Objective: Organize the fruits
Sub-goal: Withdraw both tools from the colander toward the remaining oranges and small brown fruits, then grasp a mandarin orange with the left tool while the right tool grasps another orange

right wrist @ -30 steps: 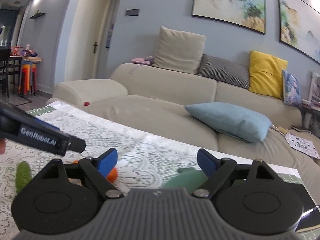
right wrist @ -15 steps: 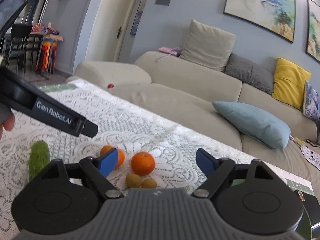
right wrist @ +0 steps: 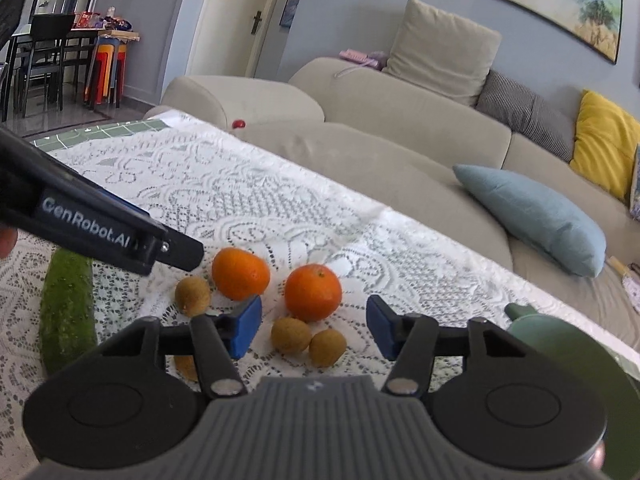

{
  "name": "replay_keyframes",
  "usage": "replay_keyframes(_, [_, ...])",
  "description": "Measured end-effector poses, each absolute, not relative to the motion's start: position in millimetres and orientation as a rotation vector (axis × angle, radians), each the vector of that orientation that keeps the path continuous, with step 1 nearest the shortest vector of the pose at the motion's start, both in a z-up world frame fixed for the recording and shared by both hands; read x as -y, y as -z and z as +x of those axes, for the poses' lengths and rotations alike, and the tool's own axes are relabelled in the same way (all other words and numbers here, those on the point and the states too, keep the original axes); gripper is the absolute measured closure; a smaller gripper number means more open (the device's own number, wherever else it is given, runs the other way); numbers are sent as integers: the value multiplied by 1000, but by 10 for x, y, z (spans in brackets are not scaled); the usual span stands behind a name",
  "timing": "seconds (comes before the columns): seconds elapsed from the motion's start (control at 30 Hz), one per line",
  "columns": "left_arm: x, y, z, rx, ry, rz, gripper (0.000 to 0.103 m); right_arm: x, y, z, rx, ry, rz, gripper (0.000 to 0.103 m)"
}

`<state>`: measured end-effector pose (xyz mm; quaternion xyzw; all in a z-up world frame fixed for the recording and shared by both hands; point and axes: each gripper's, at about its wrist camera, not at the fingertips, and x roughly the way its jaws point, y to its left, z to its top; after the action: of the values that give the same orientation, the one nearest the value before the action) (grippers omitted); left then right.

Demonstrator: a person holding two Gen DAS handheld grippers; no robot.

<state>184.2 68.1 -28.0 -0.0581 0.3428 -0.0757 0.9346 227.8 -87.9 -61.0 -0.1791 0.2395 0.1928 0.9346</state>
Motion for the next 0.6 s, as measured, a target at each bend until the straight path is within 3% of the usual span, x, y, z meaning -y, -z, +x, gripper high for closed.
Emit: replay_keyframes(0.6, [-563,529,2327,-815,249,-178,44,927,639,2789,-620,-473,-315,54])
